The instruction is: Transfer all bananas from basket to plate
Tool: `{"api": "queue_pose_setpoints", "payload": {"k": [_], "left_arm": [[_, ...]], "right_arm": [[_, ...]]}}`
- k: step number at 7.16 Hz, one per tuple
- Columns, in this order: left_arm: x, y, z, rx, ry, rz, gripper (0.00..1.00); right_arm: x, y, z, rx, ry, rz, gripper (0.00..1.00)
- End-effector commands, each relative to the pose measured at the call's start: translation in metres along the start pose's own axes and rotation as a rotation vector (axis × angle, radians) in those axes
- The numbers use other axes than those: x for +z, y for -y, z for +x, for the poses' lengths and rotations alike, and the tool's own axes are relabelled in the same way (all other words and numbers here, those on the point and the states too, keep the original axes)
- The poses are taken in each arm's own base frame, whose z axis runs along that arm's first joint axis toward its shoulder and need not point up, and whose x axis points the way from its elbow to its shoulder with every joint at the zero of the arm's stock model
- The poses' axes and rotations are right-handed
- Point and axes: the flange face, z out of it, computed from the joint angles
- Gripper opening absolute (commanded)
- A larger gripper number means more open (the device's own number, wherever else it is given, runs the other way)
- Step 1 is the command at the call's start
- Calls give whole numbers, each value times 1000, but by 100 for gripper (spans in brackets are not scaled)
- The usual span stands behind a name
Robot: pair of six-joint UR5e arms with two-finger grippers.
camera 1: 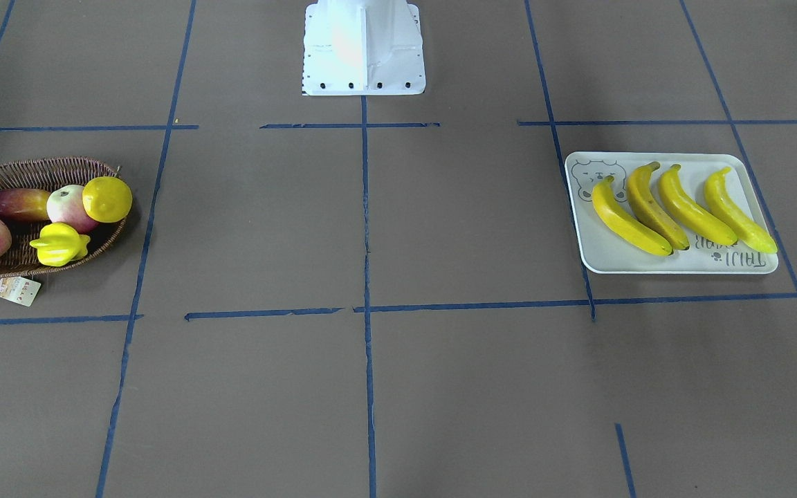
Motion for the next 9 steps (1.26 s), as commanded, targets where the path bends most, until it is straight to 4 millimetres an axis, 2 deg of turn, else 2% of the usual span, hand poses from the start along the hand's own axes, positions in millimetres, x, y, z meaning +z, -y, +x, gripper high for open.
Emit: {"api": "queue_pose_setpoints", "payload": {"k": [1, 4, 9], "left_arm": [[1, 0, -2, 6, 17, -4, 100], [4, -6, -7, 17, 25, 2, 100], [2, -3, -5, 17, 25, 5, 100]], "right_arm": [[0, 1, 0, 3, 1, 0, 100], [-1, 2, -1, 1, 0, 2, 100], [-3, 5, -3, 0, 0, 5, 100]]}}
